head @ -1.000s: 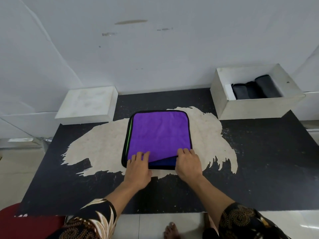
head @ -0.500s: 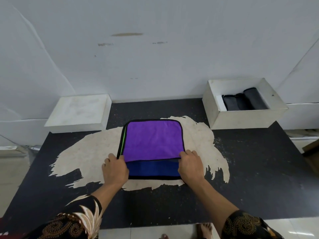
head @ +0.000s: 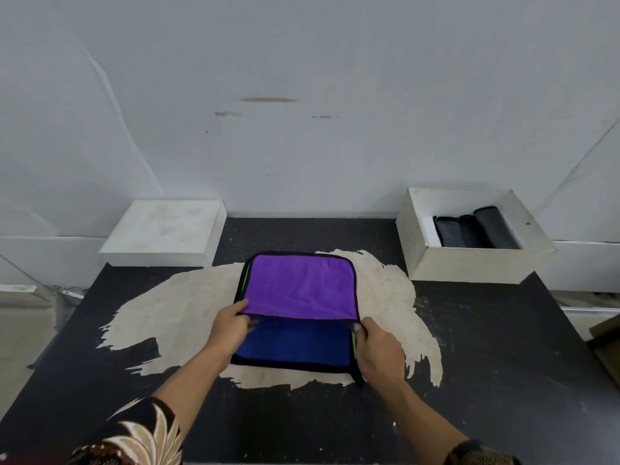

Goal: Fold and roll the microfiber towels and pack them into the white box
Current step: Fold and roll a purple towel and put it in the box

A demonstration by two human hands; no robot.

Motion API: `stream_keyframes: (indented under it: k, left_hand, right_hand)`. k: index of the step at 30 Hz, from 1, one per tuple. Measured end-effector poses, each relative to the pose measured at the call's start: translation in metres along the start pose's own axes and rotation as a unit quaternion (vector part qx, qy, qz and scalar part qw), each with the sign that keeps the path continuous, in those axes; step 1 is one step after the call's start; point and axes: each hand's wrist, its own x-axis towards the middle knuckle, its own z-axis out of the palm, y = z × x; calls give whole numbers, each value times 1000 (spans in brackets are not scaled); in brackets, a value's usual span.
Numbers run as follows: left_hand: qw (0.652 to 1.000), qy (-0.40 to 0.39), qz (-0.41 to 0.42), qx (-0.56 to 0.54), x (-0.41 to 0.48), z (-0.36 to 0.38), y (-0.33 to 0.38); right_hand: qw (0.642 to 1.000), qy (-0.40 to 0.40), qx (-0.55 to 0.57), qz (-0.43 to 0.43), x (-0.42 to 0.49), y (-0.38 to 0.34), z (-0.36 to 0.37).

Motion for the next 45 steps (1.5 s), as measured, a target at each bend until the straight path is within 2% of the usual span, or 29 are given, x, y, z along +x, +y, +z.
stream_keyframes:
  k: [3,5,7,9,13,15,19,25,31,35,37,39,42,45]
  left_hand:
    - [994,8,-28,-106,-7,2,17]
    - [986,9,-36,-164,-10,4,25]
    - [979,34,-47,-197,-11,5,28]
    - [978,72,-61,-186,-8,5,27]
    - [983,128,-63,-116,0,1,13]
    - [986,135,-48,-83,1,-3,7]
    - [990,126,-33,-60,-5,-10,2]
    - [999,21,-45,-12,-23,-15,4]
    - [992,78,-88,44,-28,-19,-21]
    - [992,96,-85,18,-32,-19,-29]
    - [991,104,-86,0,-32,-19,-29]
    - [991,105,-82,1,-31,-19,-29]
    - [991,118,-48,43,-30,-17,-24]
    - [995,95,-22,31,-29,-13,-14]
  right_hand:
    - [997,-25,70,22,1,-3,-5]
    - [975,-53,198,83,6,-7,-7]
    - [905,-90,380,170,10,-12,-8]
    - [840,-101,487,215,14,-15,-11]
    - [759,-72,590,266,18,-22,-22]
    - [741,-48,599,299,21,-25,-25]
    - [752,-50,579,312,23,-25,-25]
    - [780,-60,521,342,18,-16,-29]
    - [795,-209,446,353,1,-12,-32]
    - [795,-274,434,325,-11,-14,-33]
    - [800,-274,435,310,-13,-12,-27]
    - [826,-255,413,287,-13,-9,-21]
    - [864,-164,398,260,-9,-5,-18]
    - [859,-130,424,256,-4,-5,-25]
